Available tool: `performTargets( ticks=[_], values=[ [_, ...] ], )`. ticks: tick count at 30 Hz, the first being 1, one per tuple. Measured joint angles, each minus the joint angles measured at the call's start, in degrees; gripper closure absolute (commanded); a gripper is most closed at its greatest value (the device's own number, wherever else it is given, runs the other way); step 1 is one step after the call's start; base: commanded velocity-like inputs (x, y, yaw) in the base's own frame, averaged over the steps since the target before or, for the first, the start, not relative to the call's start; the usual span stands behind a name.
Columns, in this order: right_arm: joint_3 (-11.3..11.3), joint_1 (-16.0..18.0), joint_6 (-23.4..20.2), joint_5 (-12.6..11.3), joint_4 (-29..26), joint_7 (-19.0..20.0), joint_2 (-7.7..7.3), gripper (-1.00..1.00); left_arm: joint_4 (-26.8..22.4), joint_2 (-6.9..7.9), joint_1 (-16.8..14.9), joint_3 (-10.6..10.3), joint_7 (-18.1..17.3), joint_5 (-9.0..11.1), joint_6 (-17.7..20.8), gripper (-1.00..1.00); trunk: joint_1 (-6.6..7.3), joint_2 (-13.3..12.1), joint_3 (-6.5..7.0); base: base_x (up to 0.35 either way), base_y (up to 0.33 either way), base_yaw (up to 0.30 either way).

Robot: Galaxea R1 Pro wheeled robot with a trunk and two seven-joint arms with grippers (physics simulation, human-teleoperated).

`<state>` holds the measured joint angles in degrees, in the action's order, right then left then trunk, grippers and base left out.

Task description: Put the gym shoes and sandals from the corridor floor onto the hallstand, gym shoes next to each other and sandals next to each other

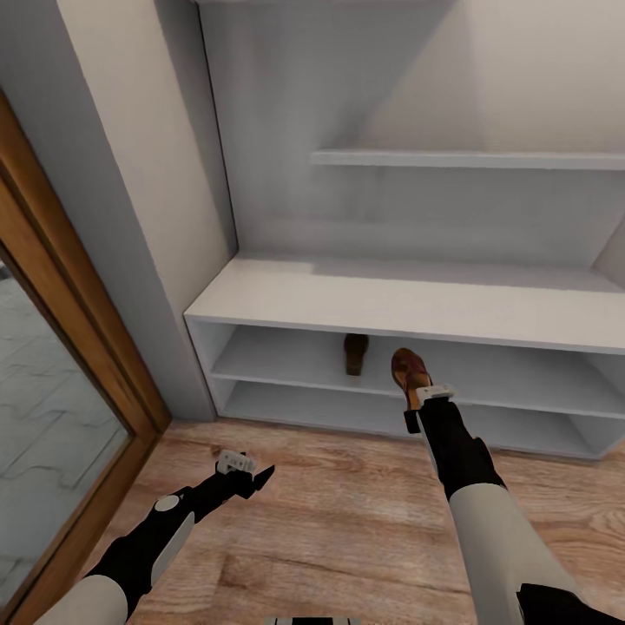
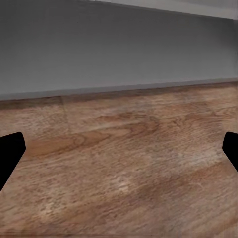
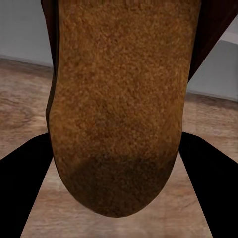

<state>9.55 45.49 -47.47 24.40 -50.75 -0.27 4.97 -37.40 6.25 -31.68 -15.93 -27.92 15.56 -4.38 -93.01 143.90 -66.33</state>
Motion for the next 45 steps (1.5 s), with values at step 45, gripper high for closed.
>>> performTargets(
  ticks=[45],
  values=[
    [0.1,0.0,0.0,-0.05,0.0,0.11,-0.02,1.0,0.0,0.0,0.0,0.0,0.08,0.02,0.0,-1.0,-0.02,0.02,-0.23,0.101,0.058,0.0]
  ],
)
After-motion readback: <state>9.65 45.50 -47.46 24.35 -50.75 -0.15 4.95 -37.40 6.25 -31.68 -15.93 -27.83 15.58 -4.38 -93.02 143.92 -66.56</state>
